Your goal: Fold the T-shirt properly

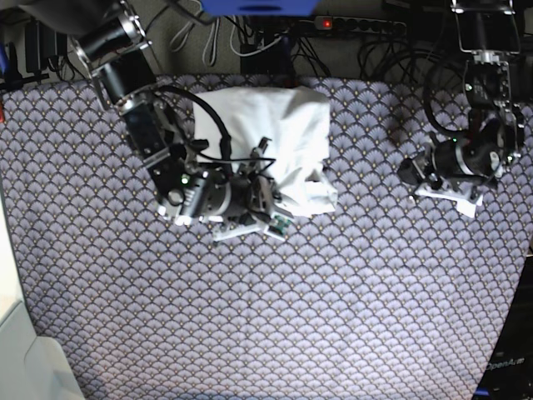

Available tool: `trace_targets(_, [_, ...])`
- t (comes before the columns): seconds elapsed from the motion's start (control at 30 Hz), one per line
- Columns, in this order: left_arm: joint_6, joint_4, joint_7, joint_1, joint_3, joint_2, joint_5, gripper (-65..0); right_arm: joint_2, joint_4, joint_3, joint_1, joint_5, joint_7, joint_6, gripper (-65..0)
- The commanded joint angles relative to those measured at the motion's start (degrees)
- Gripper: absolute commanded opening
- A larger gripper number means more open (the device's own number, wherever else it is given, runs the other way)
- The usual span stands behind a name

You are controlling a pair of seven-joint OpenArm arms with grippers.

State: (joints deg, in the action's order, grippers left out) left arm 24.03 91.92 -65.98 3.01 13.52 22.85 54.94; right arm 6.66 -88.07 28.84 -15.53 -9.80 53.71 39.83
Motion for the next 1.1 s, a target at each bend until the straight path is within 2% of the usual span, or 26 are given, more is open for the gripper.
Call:
trace_targets(0.0, [0.19, 0.87, 0.09, -0.68, 0.50, 0.93, 1.28, -64.8, 0.33, -0.85, -0.31, -1.39, -0.18, -1.19, 0.17, -65.0])
trace_targets(0.4, [0.19, 1.14, 0.09, -0.59, 0.24, 0.93, 1.28, -64.8, 0.60, -0.85, -0.66, -3.15, -0.18, -1.27, 0.17, -65.0])
trace_targets(0.57, [0.19, 1.14, 0.09, -0.50, 0.42, 0.23, 1.28, -64.8, 0.51, -0.85, -4.88, -3.15, -0.18, -1.27, 0.17, -65.0])
trace_targets(0.77, [0.19, 1.14, 0.09, -0.50, 0.24, -1.09, 1.28, -64.8, 0.33, 3.55, -4.80, -2.71, -0.18, -1.27, 0.17, -65.0])
trace_targets(1.07, [0.28, 0.78, 0.09, -0.85, 0.50, -1.18, 1.28, -64.8, 0.25, 3.46, -4.09, -1.04, -0.35, -1.27, 0.17, -65.0])
